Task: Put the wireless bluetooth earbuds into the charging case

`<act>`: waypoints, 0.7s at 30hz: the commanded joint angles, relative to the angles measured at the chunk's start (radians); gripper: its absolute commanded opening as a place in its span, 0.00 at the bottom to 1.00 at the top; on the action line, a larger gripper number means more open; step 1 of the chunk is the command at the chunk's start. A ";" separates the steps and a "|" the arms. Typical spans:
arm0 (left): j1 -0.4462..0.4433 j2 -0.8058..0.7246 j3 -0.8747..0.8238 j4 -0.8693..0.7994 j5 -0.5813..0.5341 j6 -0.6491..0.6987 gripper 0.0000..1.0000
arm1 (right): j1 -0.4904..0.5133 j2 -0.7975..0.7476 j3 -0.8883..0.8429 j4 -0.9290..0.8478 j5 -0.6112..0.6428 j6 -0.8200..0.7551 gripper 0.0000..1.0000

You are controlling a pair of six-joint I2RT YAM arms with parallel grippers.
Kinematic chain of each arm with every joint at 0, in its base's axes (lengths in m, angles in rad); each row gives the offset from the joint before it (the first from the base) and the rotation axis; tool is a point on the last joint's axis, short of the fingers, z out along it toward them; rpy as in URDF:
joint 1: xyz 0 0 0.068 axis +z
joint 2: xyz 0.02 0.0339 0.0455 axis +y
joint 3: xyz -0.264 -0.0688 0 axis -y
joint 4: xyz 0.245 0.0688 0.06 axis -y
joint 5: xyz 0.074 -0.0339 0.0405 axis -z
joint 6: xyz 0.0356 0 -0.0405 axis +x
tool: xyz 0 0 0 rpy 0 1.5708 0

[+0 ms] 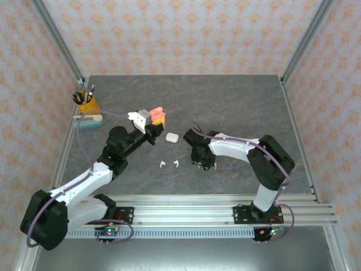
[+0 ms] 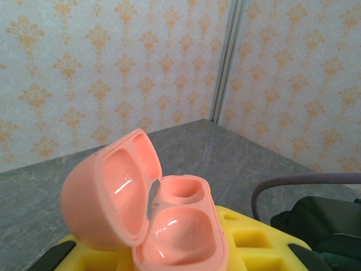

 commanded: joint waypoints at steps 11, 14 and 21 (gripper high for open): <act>-0.007 0.009 0.053 0.004 0.016 0.004 0.00 | 0.011 -0.081 -0.013 0.000 0.067 -0.005 0.27; -0.007 0.010 0.057 0.003 0.018 0.003 0.00 | 0.011 -0.094 -0.014 0.004 0.082 -0.007 0.26; -0.008 0.012 0.059 -0.003 0.017 0.003 0.00 | 0.012 -0.114 -0.049 0.061 0.105 -0.024 0.26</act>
